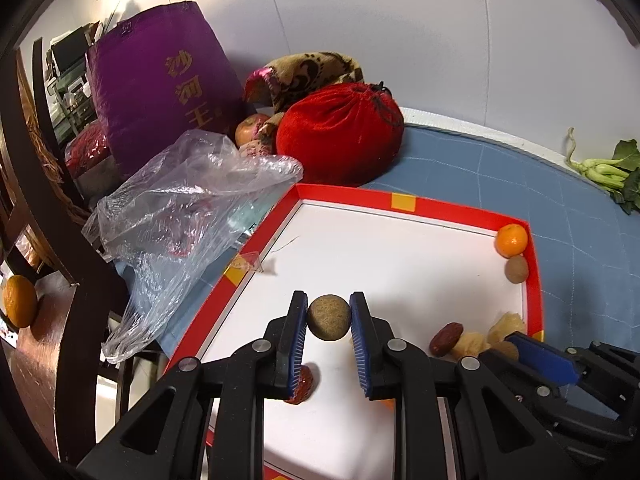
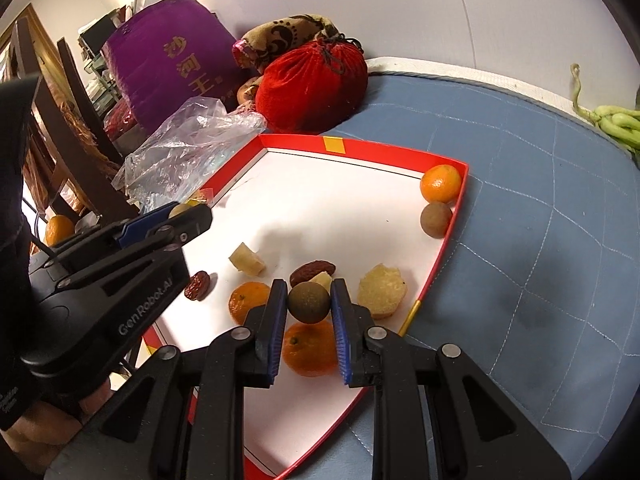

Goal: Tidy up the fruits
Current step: 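Carry both longans over the white tray and open both tools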

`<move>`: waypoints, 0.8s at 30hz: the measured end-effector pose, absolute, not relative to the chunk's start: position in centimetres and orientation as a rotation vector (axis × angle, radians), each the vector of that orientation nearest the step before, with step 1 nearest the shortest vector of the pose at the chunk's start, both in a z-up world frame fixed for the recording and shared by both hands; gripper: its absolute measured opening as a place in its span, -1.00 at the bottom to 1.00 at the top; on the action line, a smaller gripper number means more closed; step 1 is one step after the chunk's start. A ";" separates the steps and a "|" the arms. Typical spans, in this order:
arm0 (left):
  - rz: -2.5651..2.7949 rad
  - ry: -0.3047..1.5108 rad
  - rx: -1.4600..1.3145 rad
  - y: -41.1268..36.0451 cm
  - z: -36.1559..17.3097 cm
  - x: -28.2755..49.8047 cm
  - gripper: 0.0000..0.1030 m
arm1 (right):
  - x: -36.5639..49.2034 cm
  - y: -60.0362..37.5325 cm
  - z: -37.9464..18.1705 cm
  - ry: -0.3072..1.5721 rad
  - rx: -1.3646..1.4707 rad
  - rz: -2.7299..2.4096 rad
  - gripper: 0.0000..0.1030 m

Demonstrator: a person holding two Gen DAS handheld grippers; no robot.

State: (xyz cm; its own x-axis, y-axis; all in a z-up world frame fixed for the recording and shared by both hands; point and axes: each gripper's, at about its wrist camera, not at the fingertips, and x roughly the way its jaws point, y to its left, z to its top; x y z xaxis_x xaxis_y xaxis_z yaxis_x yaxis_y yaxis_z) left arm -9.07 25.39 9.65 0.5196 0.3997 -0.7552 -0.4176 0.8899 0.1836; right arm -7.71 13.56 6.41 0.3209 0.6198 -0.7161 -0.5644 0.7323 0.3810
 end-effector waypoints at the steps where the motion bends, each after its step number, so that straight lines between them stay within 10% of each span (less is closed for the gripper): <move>1: 0.493 0.905 -0.021 25.5 9.6 -9.1 -0.58 | -7.6 13.6 6.3 0.973 0.062 0.777 -0.62; 17: 0.452 0.987 0.018 24.5 8.0 -8.6 -0.47 | -5.4 12.3 5.5 0.992 0.160 0.762 -0.34; 24: 0.484 0.994 -0.033 25.4 8.2 -8.7 0.11 | -5.3 11.4 6.6 0.955 0.198 0.747 -0.12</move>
